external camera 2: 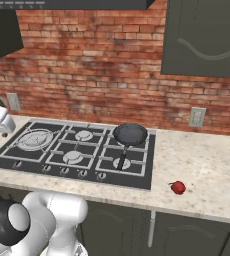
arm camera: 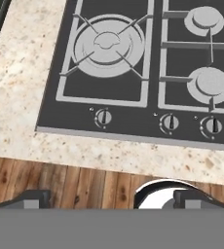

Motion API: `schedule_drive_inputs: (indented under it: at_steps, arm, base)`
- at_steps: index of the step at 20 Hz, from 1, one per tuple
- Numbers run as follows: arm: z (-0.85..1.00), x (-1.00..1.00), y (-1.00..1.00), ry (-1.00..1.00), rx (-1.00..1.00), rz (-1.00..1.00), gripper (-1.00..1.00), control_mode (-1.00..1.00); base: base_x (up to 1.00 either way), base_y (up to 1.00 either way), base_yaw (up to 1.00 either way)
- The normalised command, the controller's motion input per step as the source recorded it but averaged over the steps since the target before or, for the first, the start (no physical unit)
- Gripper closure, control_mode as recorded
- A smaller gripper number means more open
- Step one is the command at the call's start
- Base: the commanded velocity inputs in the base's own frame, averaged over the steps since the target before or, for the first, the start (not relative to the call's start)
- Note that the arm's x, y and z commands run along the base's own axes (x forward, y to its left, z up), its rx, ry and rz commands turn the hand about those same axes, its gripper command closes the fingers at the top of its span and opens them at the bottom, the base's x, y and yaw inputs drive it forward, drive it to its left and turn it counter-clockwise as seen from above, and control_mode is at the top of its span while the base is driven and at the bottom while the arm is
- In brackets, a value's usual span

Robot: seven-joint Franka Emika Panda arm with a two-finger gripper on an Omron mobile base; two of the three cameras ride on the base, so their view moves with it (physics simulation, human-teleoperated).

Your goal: Put the eggplant and bell pepper in the pan. Then turn on the rear right burner and set the heat to medium.

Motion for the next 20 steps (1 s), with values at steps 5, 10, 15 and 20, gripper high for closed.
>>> schedule_drive_inputs:
  at_steps: [5,10,15,20]
  arm:
    - [-0.01,-0.28,0.22,0.00,0.02,0.01,-1.00,-1.00]
    - [-0.05,-0.25,0.21,0.01,0.05,0.00,-1.00,-1.00]
    - [-0.12,-0.15,0.24,0.02,0.06,0.01,-1.00,-1.00]
    - [-0.21,-0.01,0.27,0.03,0.05,0.04,-1.00,-1.00]
  base:
    - [0.00,0.00,0.00]
    - [0.00,0.00,0.00]
    - [0.00,0.00,0.00]
    - [0.00,0.00,0.00]
